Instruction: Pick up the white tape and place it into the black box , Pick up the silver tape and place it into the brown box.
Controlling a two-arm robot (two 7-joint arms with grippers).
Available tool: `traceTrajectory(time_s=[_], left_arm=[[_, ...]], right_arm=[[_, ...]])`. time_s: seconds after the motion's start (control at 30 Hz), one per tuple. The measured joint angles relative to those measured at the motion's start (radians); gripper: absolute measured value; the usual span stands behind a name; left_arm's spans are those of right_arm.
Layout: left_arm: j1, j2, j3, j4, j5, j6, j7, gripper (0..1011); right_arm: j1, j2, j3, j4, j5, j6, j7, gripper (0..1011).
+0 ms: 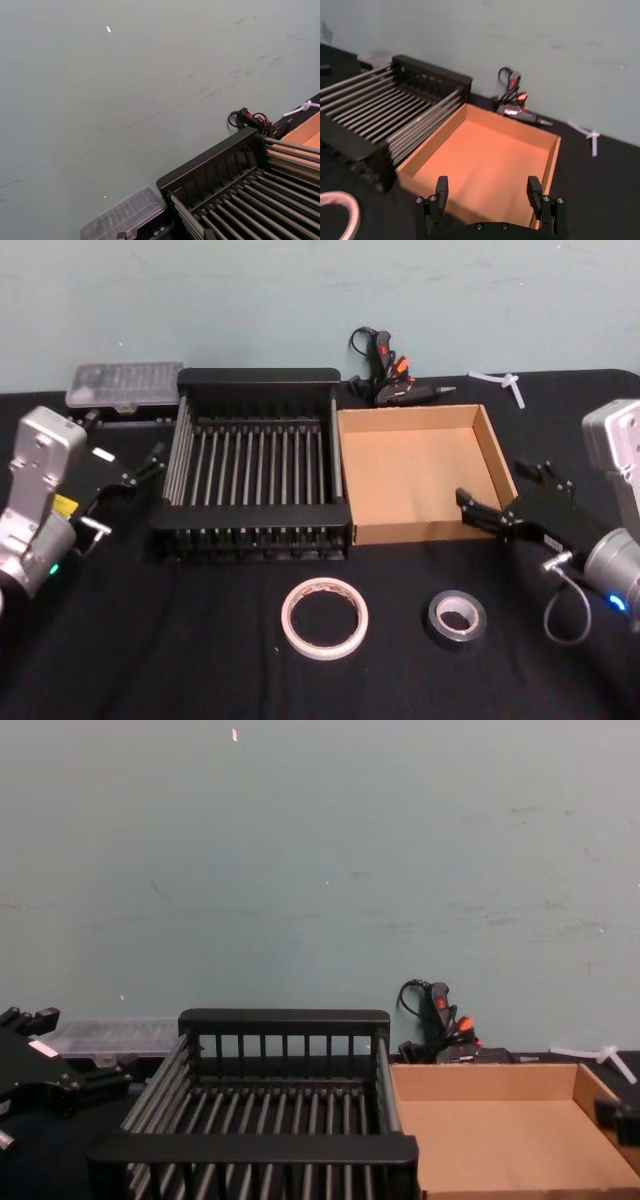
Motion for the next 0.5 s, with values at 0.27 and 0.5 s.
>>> traceTrajectory(time_s=[0.27,0.5], left_arm=[[0.0,0.0,0.0,0.0,0.0,0.0,0.0,1001],[0.0,0.0,0.0,0.0,0.0,0.0,0.0,1001]], right_arm=[[-0.06,0.012,0.024,-0.073,0.01,0.102,0.007,1002],[-0.102,0.012,0.043,-0.112,0.017,0.158,0.011,1002]])
